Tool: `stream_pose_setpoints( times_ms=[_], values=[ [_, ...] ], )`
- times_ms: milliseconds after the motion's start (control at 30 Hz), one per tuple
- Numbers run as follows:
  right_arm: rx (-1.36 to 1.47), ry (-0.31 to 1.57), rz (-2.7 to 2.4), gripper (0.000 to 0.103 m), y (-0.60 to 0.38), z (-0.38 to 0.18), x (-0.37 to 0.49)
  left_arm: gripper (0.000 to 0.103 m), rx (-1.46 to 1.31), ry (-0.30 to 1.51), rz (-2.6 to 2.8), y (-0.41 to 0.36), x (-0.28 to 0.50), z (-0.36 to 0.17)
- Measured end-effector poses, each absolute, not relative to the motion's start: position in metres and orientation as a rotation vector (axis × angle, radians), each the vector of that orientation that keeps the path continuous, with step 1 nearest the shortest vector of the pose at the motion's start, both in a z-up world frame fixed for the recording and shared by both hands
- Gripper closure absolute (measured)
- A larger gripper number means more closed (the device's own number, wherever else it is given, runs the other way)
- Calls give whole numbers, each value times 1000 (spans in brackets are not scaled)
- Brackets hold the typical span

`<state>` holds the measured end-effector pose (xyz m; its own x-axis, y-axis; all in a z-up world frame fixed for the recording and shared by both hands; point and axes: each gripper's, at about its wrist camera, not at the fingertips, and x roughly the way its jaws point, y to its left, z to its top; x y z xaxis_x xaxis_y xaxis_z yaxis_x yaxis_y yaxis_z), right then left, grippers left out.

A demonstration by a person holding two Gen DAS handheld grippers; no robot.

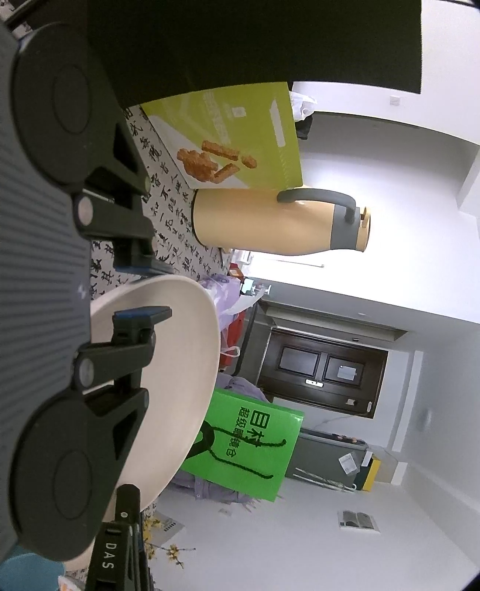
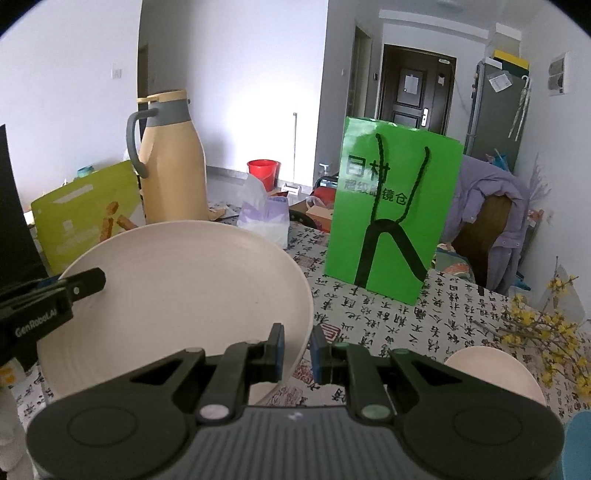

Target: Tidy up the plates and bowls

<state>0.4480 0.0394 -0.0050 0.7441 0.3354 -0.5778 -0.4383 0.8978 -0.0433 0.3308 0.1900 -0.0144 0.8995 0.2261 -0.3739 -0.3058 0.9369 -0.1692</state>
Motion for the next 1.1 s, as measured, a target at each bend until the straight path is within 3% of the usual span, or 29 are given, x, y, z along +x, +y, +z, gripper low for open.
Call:
stream_pose_setpoints(
  times_ms=[1100],
  values=[
    [-118, 546, 409, 89, -26, 8, 379, 86, -171, 320, 258, 134, 274, 8]
  ],
)
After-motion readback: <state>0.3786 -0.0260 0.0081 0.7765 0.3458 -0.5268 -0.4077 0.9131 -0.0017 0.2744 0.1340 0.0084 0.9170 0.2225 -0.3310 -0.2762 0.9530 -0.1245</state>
